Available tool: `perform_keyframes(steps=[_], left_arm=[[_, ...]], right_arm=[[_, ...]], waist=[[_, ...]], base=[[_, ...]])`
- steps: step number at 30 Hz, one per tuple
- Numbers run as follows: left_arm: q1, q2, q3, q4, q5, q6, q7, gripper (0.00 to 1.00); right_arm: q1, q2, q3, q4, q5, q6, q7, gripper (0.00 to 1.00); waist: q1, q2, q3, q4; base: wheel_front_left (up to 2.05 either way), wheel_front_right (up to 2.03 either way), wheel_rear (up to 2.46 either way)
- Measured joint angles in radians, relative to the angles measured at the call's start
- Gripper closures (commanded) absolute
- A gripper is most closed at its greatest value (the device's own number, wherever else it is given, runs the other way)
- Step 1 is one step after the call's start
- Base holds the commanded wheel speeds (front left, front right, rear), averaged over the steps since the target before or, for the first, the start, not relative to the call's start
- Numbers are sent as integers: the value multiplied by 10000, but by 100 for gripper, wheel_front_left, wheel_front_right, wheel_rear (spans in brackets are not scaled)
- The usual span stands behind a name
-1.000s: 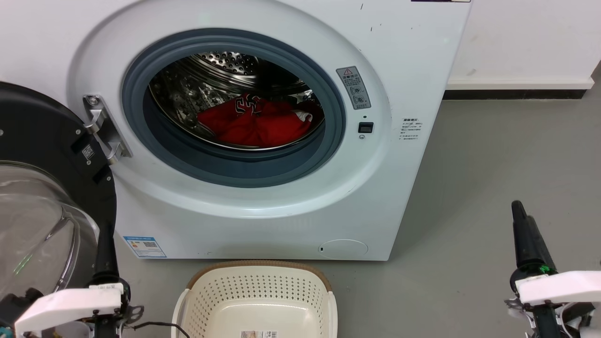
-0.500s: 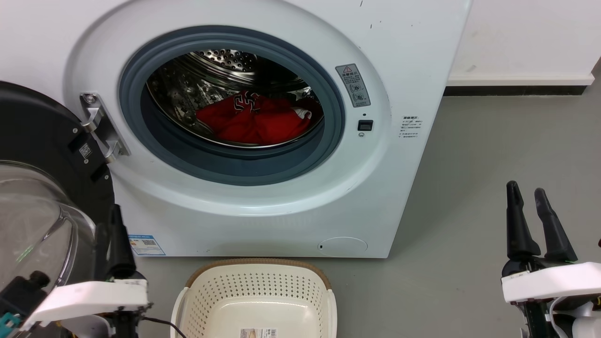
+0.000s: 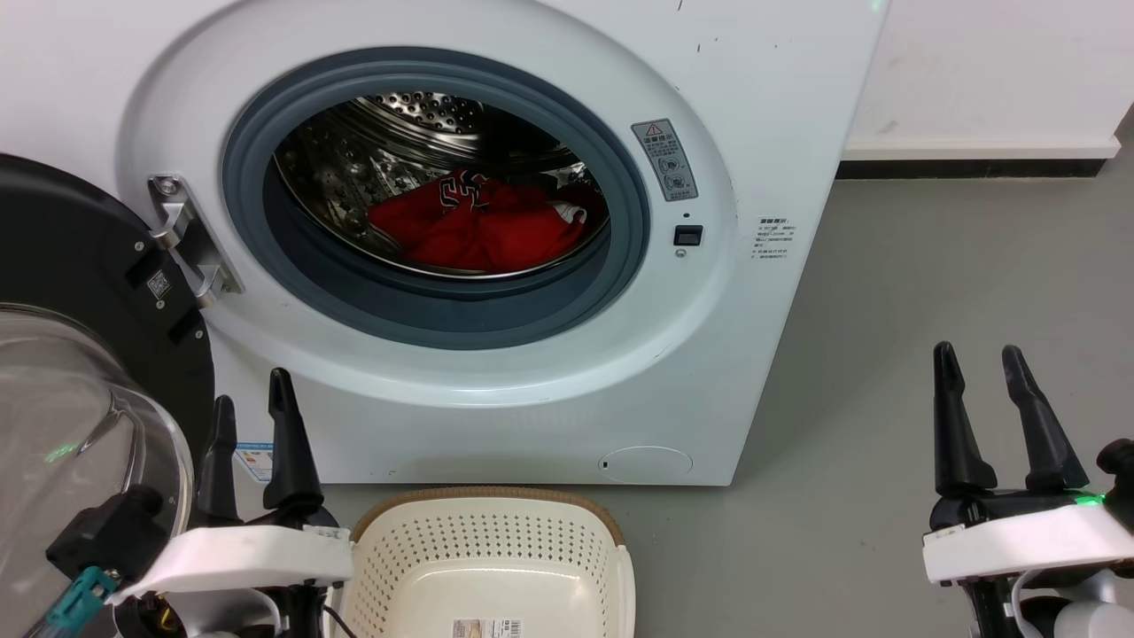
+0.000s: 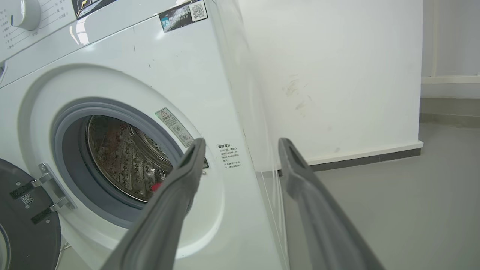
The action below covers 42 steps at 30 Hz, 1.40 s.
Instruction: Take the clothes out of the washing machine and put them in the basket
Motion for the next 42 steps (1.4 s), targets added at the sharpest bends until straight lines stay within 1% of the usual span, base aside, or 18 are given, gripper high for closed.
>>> perform_keyframes(steps=[7, 12, 15, 21, 30, 42], left_arm=[[72, 2, -303, -347, 959, 309, -188, 0], [140, 6, -472, -420, 1668, 299, -316, 0], [212, 4, -606, -359, 2044, 330, -391, 0], [267, 113, -945, -140, 2786, 652, -531, 0], [300, 347, -1411, 84, 3565, 844, -732, 0], [411, 460, -1785, 205, 4431, 721, -965, 0]], right_arm=[[110, -2, 171, -123, -825, 2, -174, 0], [220, -2, 265, -199, -1383, 2, -280, 0], [222, -2, 311, -257, -1741, 2, -370, 0], [273, -2, 372, -284, -2485, 2, -531, 0], [386, -6, 405, -420, -3407, 2, -713, 0], [483, -10, 635, -539, -4558, 2, -965, 0]], waist=[[0, 0, 20, -10], [0, 0, 35, -19], [0, 0, 43, -22], [0, 0, 59, -33], [0, 0, 78, -68], [0, 0, 80, -95]], base=[[0, 0, 0], [0, 0, 0], [0, 0, 0], [0, 0, 0], [0, 0, 0], [0, 0, 0]])
